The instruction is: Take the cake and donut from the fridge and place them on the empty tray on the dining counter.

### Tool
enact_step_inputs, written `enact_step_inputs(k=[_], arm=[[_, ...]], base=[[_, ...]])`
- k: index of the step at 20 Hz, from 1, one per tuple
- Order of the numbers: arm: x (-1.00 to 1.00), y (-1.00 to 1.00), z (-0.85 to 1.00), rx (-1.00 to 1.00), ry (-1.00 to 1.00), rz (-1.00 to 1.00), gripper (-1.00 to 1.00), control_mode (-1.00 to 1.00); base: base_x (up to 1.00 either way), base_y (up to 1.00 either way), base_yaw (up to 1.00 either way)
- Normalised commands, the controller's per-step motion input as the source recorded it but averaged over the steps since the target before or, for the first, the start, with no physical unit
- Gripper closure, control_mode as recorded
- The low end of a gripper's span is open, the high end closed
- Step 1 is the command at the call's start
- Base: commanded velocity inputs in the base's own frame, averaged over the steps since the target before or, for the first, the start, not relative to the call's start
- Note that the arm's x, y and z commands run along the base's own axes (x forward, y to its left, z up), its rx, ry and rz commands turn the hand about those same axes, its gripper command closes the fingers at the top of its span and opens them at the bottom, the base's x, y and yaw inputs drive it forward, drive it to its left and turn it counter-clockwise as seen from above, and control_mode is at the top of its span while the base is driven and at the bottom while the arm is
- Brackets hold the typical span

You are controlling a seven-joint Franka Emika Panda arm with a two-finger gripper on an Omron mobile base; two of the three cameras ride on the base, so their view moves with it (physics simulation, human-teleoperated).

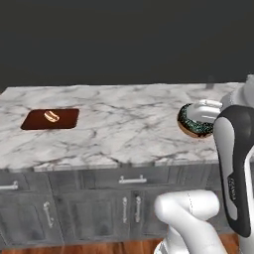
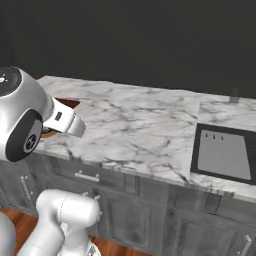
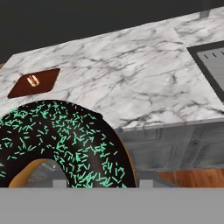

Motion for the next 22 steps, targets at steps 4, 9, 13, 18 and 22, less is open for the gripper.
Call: enact_step_inputs(k=[4, 9, 13, 18, 22], arm=[[0.0, 0.0, 0.0, 0.0, 0.0, 0.0, 1.0, 1.0], [0.0, 0.0, 0.0, 0.0, 0.0, 0.0, 1.0, 1.0], [0.0, 0.0, 0.0, 0.0, 0.0, 0.0, 1.0, 1.0], [0.0, 0.0, 0.0, 0.0, 0.0, 0.0, 1.0, 1.0], [0.0, 0.0, 0.0, 0.0, 0.0, 0.0, 1.0, 1.0]], base=[[-0.71, -1.0, 0.0], [-0.56, -1.0, 0.0], [-0.18, -1.0, 0.0], [-0.27, -1.0, 0.0], [-0.31, -1.0, 0.0]])
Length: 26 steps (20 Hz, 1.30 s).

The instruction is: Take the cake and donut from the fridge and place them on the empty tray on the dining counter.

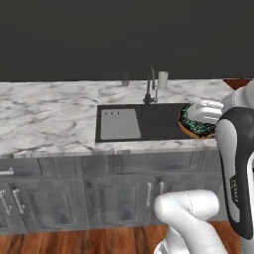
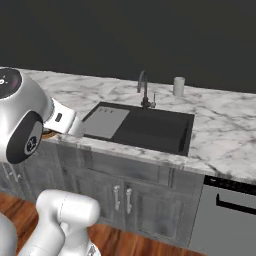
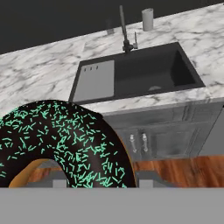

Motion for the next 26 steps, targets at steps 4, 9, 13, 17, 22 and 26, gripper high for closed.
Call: enact_step_inputs(k=[4, 9, 13, 17, 22, 26], arm=[[0.0, 0.0, 0.0, 0.0, 0.0, 0.0, 1.0, 1.0], [0.0, 0.0, 0.0, 0.0, 0.0, 0.0, 1.0, 1.0], [0.0, 0.0, 0.0, 0.0, 0.0, 0.0, 1.0, 1.0], [0.0, 0.0, 0.0, 0.0, 0.0, 0.0, 1.0, 1.0], [0.0, 0.0, 0.0, 0.0, 0.0, 0.0, 1.0, 1.0], [0.0, 0.0, 0.0, 0.0, 0.0, 0.0, 1.0, 1.0]], base=[[-0.22, -1.0, 0.0], [-0.18, -1.0, 0.0], [-0.15, -1.0, 0.0], [-0.19, -1.0, 0.0], [-0.21, -1.0, 0.0], [-0.21, -1.0, 0.0]])
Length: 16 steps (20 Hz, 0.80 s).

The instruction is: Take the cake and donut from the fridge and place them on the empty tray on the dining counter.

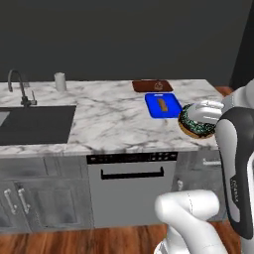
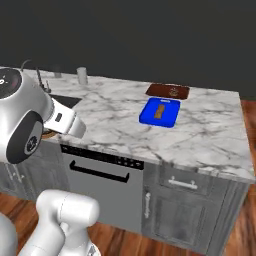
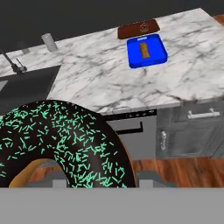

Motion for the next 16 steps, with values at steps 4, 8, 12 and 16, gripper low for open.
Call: enact_step_inputs(k=[4, 8, 12, 16], arm=[[0.0, 0.0, 0.0, 0.0, 0.0, 0.0, 1.0, 1.0], [0.0, 0.0, 0.0, 0.0, 0.0, 0.0, 1.0, 1.0], [0.0, 0.0, 0.0, 0.0, 0.0, 0.0, 1.0, 1.0], [0.0, 0.0, 0.0, 0.0, 0.0, 0.0, 1.0, 1.0]], base=[[-0.26, -1.0, 0.0], [-0.24, -1.0, 0.0], [-0.21, -1.0, 0.0], [0.0, -1.0, 0.0]])
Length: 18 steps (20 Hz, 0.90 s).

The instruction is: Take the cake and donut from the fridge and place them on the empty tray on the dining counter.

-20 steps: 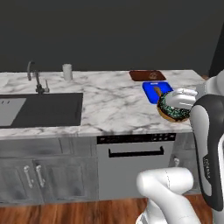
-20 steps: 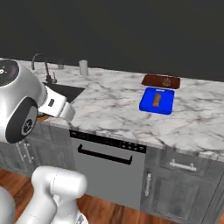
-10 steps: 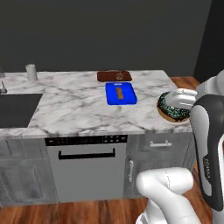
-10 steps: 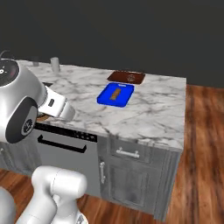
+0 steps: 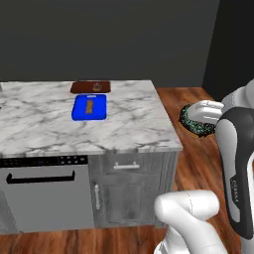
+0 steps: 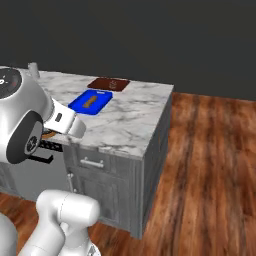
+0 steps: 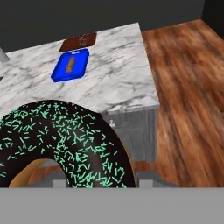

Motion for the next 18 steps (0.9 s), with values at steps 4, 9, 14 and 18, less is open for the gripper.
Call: enact_step_inputs(k=[4, 9, 14, 18], arm=[[0.0, 0.0, 0.0, 0.0, 0.0, 0.0, 1.0, 1.0], [0.0, 0.0, 0.0, 0.0, 0.0, 0.0, 1.0, 1.0], [0.0, 0.0, 0.0, 0.0, 0.0, 0.0, 1.0, 1.0], [0.0, 0.0, 0.0, 0.0, 0.0, 0.0, 1.0, 1.0]], base=[[0.0, -1.0, 0.0], [0.3, -1.0, 0.03], [0.97, -1.0, 0.21], [1.0, -0.99, 0.37]])
